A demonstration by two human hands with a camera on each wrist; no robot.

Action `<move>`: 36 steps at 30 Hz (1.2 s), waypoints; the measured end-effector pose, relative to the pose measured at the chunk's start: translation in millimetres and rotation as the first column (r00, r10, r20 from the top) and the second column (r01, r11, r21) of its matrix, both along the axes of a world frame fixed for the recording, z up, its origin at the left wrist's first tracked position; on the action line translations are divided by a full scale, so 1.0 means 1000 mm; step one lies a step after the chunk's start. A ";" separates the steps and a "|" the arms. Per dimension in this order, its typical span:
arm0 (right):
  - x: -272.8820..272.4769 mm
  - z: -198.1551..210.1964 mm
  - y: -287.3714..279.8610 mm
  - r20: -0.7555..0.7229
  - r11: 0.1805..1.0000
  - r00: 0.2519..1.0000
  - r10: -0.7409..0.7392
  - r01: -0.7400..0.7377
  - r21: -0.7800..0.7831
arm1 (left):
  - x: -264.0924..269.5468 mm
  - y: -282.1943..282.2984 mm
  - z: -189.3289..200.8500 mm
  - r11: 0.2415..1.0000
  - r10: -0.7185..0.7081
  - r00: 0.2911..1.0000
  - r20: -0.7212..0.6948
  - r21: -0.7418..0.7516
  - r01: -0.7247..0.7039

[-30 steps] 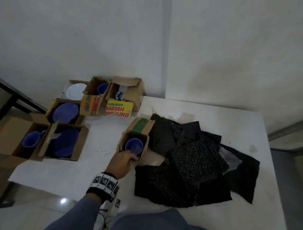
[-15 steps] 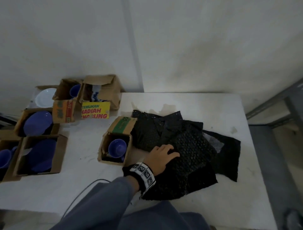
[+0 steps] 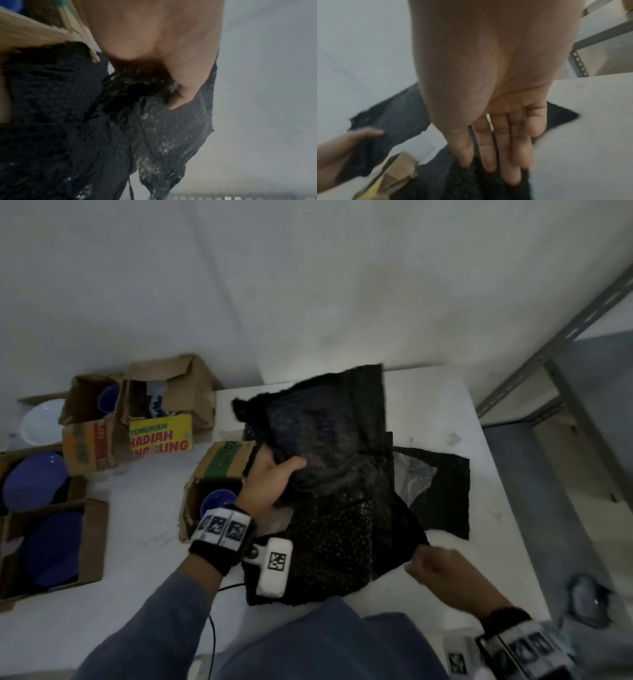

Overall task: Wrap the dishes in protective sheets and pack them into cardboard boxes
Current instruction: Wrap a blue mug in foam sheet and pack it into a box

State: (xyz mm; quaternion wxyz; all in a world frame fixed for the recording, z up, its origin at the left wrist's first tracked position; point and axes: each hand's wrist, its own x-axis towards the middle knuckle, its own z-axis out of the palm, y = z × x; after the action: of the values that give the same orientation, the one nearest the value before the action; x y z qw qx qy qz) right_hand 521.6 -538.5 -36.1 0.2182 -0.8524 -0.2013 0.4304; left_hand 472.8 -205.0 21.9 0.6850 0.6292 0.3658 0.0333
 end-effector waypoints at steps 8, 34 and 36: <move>0.030 -0.037 0.097 0.358 0.952 0.890 0.283 -0.305 0.005 | -0.095 0.039 -0.010 0.955 0.290 0.954 -0.069 -0.039 -0.294; 0.104 -0.046 0.140 -0.367 0.294 0.405 -0.837 0.900 0.322 | -0.094 0.039 -0.040 0.847 0.426 0.882 -0.201 -0.253 -0.467; 0.103 -0.055 0.134 -0.262 0.532 0.614 -0.744 0.782 0.324 | -0.084 0.031 -0.043 0.858 0.397 0.889 -0.227 -0.252 -0.447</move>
State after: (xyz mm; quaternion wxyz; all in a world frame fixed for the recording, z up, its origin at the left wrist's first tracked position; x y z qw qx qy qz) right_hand 624.2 -404.1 -91.2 0.5655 -0.7678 0.1166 0.2778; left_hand 389.2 -173.6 -21.6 0.7146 0.4235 0.5517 0.0749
